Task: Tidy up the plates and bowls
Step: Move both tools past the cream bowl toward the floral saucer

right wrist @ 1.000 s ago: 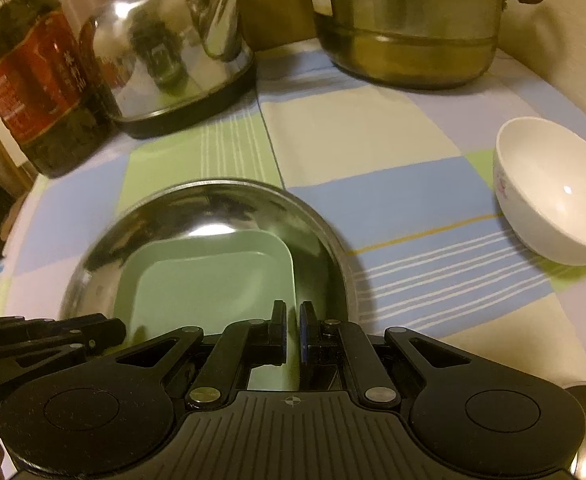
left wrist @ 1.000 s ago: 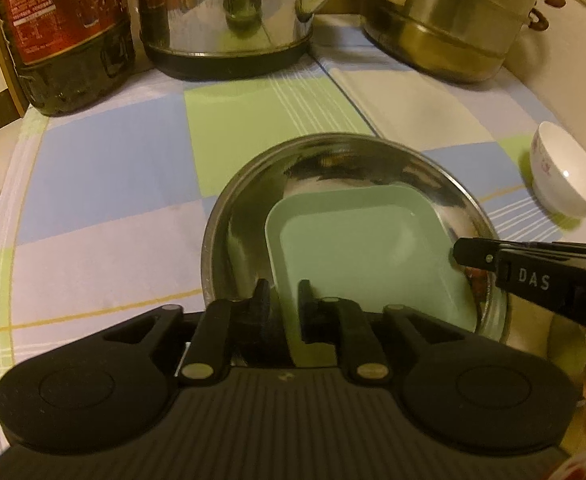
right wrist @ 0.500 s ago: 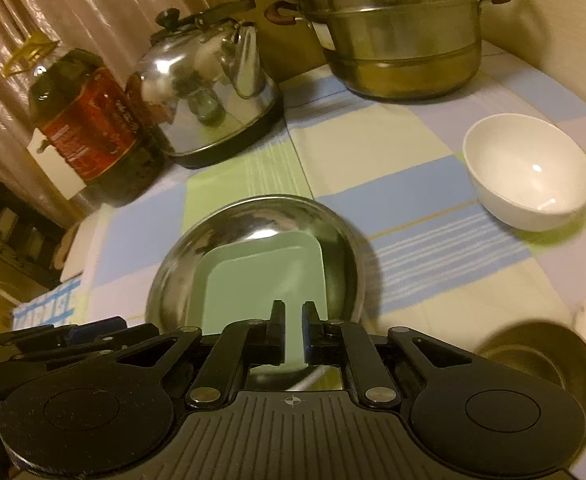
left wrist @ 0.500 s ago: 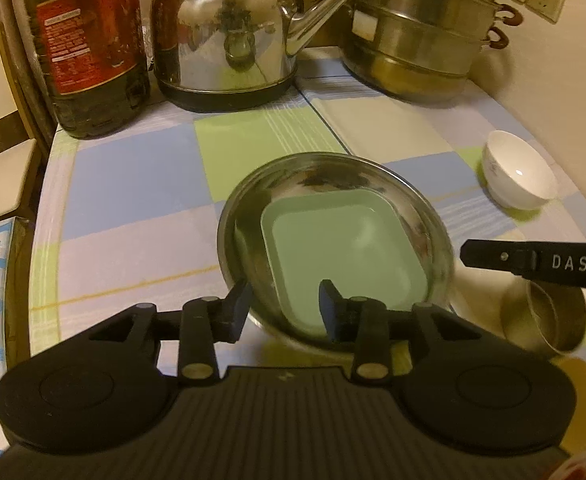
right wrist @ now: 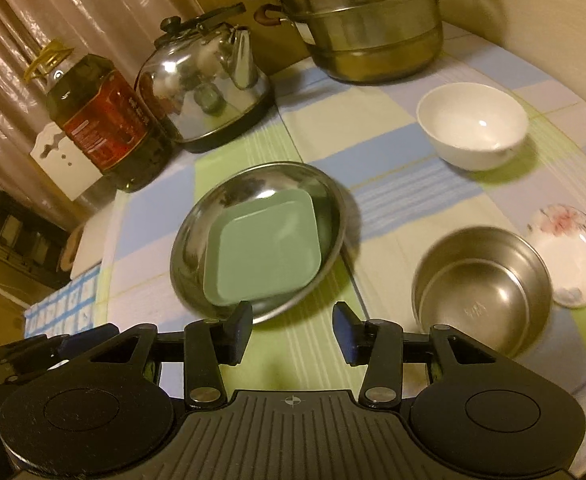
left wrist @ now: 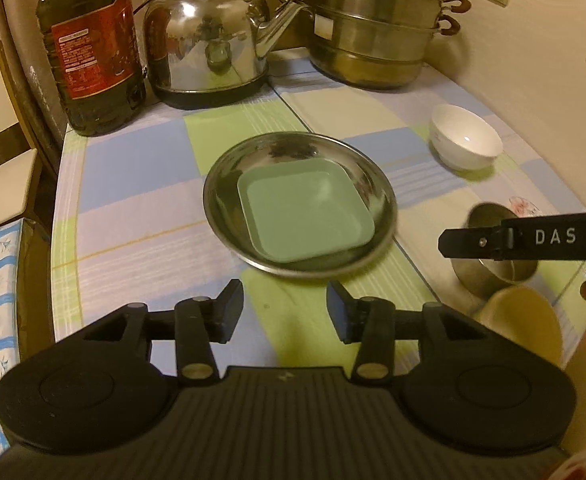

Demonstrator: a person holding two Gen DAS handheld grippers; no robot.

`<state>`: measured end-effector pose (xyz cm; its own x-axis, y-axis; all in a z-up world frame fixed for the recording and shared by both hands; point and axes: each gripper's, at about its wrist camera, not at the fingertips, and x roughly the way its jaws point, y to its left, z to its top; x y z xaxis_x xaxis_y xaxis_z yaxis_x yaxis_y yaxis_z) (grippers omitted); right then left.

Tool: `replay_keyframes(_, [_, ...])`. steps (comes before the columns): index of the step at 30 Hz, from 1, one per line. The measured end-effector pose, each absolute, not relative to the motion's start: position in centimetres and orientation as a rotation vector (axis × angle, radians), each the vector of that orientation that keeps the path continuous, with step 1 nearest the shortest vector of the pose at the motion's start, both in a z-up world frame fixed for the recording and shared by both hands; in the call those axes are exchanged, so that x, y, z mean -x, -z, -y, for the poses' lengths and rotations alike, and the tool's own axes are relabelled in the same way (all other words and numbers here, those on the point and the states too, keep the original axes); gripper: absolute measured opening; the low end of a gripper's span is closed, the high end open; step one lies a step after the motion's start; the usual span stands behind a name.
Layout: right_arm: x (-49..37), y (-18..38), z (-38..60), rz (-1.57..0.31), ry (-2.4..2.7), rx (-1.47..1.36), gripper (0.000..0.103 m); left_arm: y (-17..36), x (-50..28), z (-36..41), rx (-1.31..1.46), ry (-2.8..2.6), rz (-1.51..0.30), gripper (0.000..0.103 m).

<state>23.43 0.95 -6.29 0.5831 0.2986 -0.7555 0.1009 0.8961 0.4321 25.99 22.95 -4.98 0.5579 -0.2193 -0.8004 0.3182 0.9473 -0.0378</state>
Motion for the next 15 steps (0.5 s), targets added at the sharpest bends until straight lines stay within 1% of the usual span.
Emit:
replay_keyframes(6, [-20.7,5.5,-0.8,-0.947,-0.144,-0.482,0.046,4.4,-23.8,-23.4,-0.103,0.321,-0.939,0.043])
replay_keyframes(11, [-18.7,5.2,-0.6,-0.94,-0.164,-0.5,0.05,4.1,-22.4,-23.4,-0.095,0.319,-0.954,0.043])
replay_keyframes(15, [-17.6,5.1,-0.1,-0.946,-0.184,-0.501,0.051,3.9,-21.2,-22.7,-0.104,0.305,-0.957,0.043])
